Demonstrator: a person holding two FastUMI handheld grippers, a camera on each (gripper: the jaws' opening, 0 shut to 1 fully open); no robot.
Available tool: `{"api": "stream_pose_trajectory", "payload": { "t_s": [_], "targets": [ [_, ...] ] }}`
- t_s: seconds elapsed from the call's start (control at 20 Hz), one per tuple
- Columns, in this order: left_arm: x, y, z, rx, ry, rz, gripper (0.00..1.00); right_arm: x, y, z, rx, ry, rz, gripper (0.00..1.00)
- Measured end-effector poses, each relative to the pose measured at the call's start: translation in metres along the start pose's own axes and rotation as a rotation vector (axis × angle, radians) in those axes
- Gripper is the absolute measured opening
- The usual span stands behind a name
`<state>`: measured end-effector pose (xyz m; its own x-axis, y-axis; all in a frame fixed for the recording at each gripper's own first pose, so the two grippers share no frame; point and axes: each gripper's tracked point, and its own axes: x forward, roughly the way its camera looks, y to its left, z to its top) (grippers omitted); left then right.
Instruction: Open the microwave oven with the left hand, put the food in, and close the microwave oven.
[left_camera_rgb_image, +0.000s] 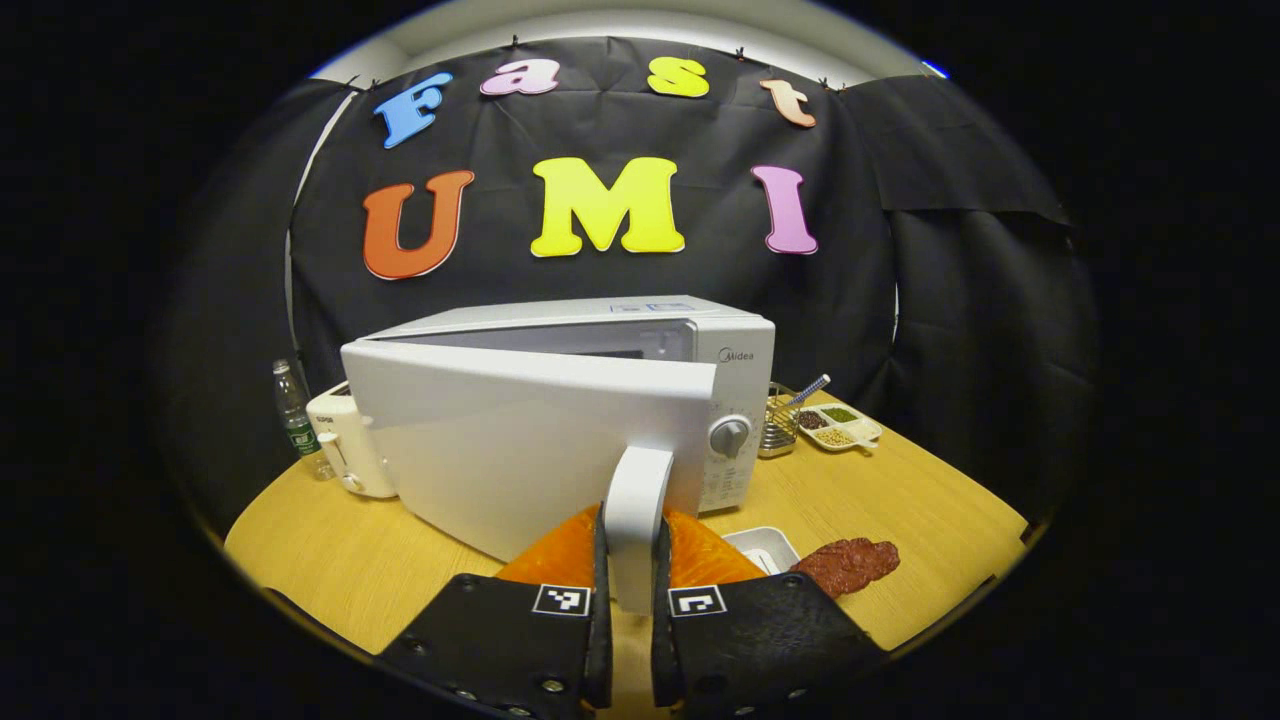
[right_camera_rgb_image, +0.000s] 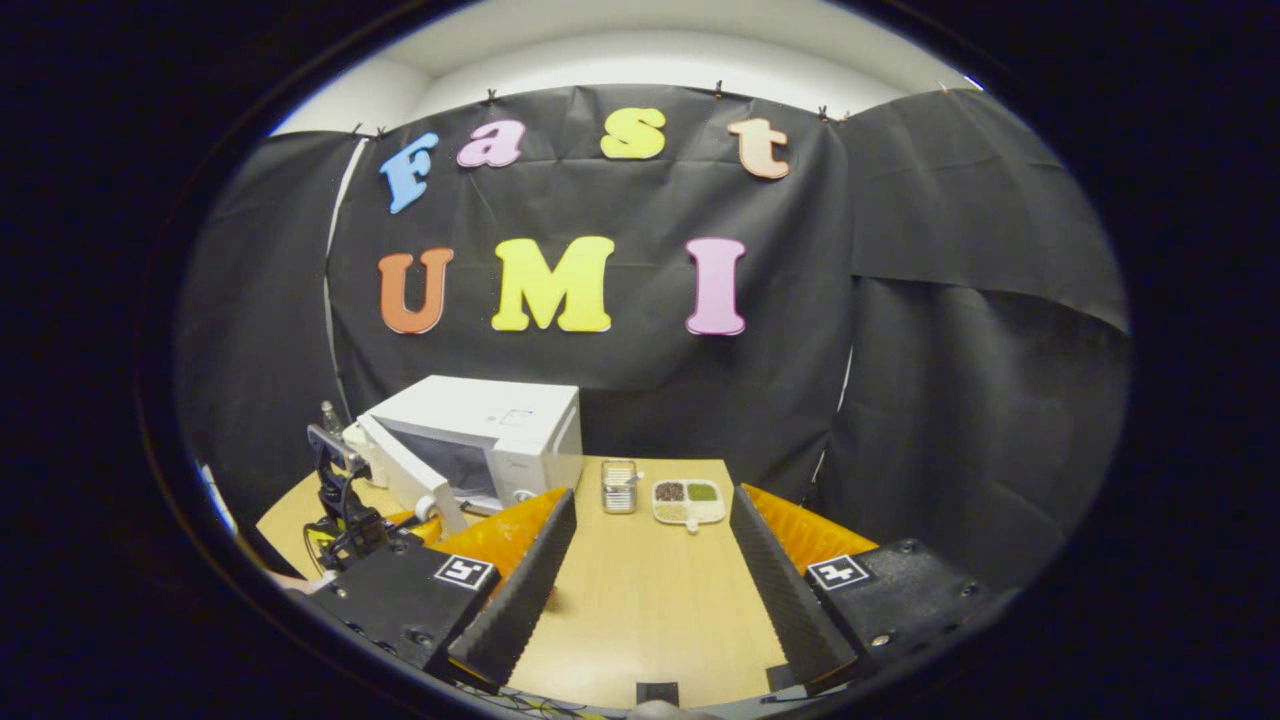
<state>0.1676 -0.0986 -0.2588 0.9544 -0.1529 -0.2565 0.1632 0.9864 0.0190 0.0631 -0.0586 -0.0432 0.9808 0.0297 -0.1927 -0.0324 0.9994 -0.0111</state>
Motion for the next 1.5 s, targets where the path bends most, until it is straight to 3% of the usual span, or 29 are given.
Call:
{"api": "stream_pose_trajectory", "payload": {
  "t_s": [0.3,0.45,0.5,0.6,0.7,1.5],
  "targets": [
    [-0.045,0.030,-0.014,-0.009,0.041,0.033,0.17,-0.015,0.031,-0.006,0.005,0.000,0.031,0.99],
    [-0.066,0.056,-0.018,0.056,0.035,0.092,0.23,-0.021,0.045,-0.009,0.003,-0.001,0.050,0.99],
    [-0.072,0.068,-0.018,0.075,0.026,0.114,0.36,-0.021,0.050,-0.010,0.003,-0.001,0.057,0.99],
    [-0.081,0.083,-0.016,0.063,0.008,0.132,0.81,-0.023,0.058,-0.013,0.002,0.003,0.070,0.99],
    [-0.088,0.091,-0.018,0.067,0.016,0.138,0.90,-0.023,0.066,-0.015,0.000,0.006,0.082,0.99],
    [-0.174,0.186,-0.035,0.038,0.038,0.273,0.92,-0.028,0.132,-0.047,0.013,0.041,0.174,0.99]
  ]
}}
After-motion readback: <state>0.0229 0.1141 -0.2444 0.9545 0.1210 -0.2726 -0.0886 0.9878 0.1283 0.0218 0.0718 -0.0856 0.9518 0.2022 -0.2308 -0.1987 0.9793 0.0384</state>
